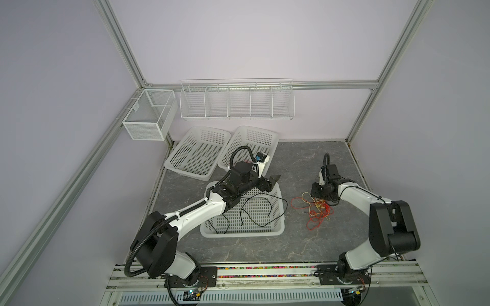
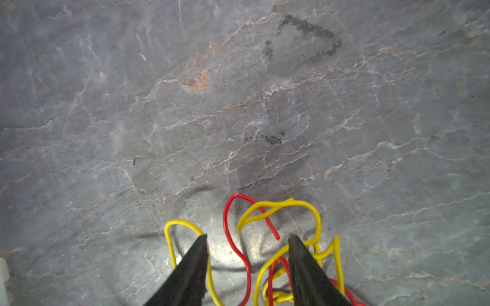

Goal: Untangle the cables
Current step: 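Grasp the red-yellow tangle with the right gripper while the left gripper waits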

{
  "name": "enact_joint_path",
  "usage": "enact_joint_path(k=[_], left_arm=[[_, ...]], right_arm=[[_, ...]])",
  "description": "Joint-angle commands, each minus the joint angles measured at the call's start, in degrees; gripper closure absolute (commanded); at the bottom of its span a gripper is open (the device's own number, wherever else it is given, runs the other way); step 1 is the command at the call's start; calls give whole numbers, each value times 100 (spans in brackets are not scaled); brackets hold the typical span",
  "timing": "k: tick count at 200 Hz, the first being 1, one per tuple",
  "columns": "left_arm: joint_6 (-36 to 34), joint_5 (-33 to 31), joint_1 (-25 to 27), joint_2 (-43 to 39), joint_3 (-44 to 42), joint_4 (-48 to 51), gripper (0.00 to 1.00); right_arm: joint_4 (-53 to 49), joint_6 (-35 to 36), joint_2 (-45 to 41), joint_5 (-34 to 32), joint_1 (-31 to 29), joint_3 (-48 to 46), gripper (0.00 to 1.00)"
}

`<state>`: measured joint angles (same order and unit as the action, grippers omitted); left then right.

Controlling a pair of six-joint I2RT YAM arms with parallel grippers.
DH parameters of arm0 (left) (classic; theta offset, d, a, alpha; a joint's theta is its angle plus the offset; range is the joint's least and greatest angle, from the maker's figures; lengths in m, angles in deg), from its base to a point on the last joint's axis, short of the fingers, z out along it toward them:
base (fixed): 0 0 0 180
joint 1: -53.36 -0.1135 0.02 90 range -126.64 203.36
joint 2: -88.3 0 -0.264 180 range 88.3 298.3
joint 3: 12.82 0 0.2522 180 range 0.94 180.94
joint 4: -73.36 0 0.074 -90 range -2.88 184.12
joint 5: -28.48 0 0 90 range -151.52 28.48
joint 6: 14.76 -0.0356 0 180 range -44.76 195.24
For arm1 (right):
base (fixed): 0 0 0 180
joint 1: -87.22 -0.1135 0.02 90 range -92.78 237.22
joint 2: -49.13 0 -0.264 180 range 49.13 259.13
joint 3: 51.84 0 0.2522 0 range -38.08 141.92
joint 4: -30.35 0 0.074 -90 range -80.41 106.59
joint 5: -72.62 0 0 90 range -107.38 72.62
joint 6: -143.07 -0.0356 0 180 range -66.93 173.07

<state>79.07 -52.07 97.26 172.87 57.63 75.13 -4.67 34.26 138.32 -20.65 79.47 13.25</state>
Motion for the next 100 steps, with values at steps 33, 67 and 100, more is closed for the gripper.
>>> enact_joint_path(k=[33,67,100], left_arm=[[-36,52,31,46,178,36,9],[-10,82,32,45,152,17,9],[-2,98,31,28,133,15,9]], right_arm=[[-649,238,-915,90,-1,-57,33],[-1184,316,-1082,-179,-1,-7,37],[-1440,318,-1091,-398,1,-35,45]])
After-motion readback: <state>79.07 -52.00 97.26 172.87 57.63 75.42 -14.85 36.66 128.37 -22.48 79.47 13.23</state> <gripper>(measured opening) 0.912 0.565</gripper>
